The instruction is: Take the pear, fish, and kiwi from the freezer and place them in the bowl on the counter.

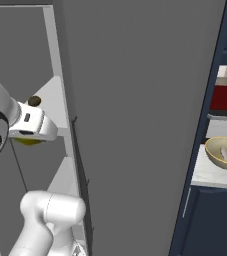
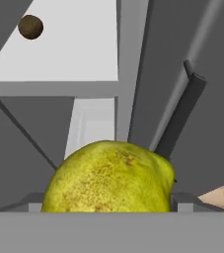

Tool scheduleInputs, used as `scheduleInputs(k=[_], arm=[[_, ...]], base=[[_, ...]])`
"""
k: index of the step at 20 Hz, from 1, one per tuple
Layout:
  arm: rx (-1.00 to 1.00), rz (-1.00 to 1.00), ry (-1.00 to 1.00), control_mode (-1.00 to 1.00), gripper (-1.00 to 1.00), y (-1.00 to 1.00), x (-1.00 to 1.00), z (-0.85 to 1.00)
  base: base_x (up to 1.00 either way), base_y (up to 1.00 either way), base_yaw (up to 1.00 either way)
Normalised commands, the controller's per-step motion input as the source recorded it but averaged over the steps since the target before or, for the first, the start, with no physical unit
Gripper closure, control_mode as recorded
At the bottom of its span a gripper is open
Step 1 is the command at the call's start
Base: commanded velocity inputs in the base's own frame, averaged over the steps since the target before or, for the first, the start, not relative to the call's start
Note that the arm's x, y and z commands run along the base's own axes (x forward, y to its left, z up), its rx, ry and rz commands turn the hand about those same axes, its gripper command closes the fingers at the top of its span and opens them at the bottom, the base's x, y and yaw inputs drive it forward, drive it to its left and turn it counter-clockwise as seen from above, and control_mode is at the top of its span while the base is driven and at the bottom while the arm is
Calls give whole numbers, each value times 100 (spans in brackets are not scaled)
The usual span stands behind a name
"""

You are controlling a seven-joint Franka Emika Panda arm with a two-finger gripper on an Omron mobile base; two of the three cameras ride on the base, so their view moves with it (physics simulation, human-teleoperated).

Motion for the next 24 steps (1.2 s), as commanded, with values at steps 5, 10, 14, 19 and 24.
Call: scheduleInputs(k=[5,10,14,19,24], arm=[[-2,0,0,-100,100,-4,-27,0],[0,0,0,-100,100,-6,-24,0],[0,0,0,100,100,0,0,0],[0,0,0,100,100,0,0,0],[0,0,0,100,100,0,0,0]], base=[[0,0,0],[0,0,0],[-29,-61,-4],[-26,-100,-2],[0,-100,-3]])
